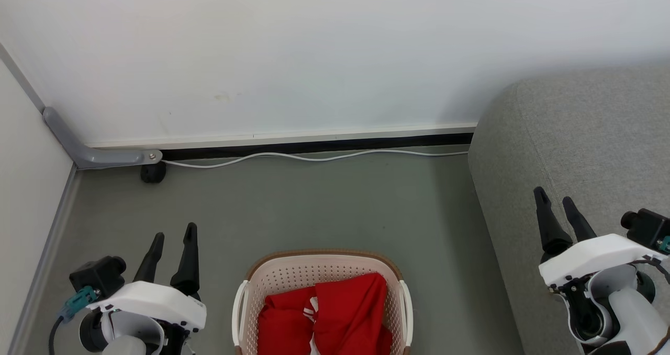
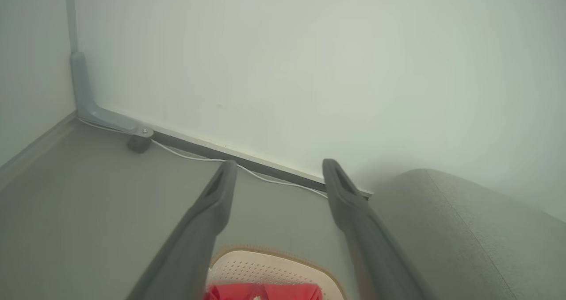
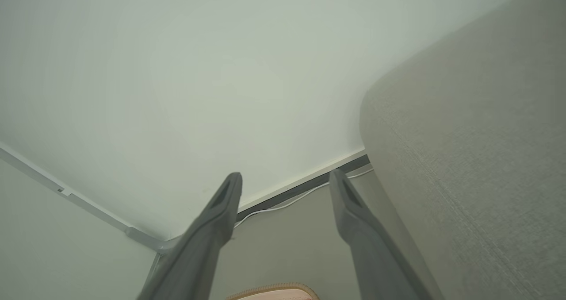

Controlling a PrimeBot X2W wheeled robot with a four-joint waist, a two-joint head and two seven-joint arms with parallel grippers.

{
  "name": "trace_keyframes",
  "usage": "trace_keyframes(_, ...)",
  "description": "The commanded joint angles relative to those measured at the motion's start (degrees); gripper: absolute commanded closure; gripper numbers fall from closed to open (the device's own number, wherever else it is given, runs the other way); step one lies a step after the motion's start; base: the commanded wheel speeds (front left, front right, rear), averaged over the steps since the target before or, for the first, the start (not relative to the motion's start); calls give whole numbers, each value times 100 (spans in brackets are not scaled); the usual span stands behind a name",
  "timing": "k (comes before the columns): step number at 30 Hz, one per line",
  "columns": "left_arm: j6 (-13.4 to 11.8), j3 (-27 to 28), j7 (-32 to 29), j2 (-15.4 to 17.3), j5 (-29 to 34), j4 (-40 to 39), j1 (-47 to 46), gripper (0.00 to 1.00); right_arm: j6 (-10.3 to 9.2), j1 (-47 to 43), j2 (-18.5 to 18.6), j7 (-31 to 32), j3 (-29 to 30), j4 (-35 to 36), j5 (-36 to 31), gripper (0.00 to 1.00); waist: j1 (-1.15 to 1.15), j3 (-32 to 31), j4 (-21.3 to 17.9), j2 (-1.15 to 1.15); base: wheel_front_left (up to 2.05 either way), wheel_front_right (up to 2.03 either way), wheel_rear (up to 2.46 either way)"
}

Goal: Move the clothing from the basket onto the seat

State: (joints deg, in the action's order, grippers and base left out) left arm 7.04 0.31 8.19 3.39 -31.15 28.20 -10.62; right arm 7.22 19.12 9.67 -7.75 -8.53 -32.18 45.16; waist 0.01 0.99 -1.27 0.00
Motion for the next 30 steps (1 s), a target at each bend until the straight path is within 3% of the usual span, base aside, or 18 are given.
trace_keyframes(1, 19, 147, 86, 127, 219, -93, -359, 0, 24, 287, 115, -129, -132, 79, -196, 0, 0, 3, 1, 0, 0, 0, 0)
trace_keyframes(14, -50, 288, 304, 101, 1185, -59, -486, 0, 25, 554, 222, -347, -358, -227, -1034, 0, 0, 36, -4, 0, 0, 0, 0)
trace_keyframes(30, -92, 496, 555, 44, 2248, -161, -571, 0, 26, 731, 272, -599, -242, -197, -2078, 0, 0, 85, -11, 0, 0, 0, 0)
